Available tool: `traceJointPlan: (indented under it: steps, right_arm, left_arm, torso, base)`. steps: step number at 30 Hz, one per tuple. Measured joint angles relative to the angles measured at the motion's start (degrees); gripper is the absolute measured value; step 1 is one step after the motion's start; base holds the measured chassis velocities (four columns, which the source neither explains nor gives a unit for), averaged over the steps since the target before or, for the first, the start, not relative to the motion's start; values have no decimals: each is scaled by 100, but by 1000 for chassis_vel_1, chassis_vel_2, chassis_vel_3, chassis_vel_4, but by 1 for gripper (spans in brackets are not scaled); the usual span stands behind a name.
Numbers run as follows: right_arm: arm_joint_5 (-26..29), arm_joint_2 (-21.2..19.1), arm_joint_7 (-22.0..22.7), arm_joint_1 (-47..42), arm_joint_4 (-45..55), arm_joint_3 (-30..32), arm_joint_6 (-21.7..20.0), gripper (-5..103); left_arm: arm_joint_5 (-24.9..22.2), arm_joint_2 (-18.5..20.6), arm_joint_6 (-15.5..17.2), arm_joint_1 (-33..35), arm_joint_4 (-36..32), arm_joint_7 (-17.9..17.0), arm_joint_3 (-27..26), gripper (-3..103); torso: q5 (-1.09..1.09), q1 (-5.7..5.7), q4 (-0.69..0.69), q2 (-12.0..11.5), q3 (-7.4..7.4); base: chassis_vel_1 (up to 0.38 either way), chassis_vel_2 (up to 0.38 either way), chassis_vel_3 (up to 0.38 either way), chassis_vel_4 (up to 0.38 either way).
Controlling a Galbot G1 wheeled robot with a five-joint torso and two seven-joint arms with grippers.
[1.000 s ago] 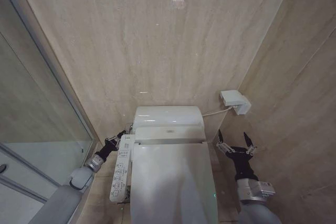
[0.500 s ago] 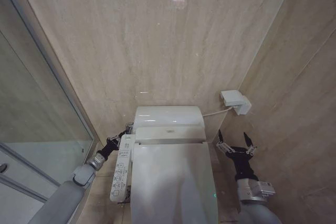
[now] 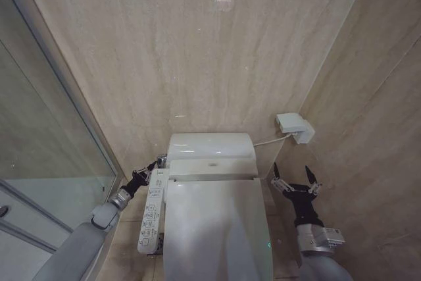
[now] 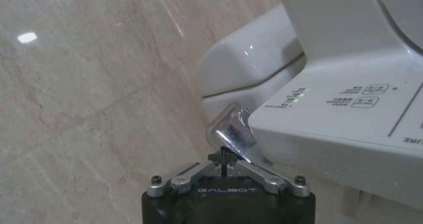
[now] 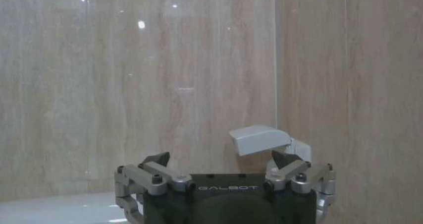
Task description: Open the toilet lid, clean the toilet bowl with a toilet brush, close the toilet lid, and flush.
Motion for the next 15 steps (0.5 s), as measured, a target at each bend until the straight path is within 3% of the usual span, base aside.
traceJointPlan:
  steps: [15]
  right_arm:
    - [0, 0, 0, 0, 0, 0, 0, 100]
  left_arm:
    - [0, -68, 1, -61, 31, 12, 14, 0]
  torso:
    - [2, 0, 4, 0, 0]
  base:
    - [0, 0, 0, 0]
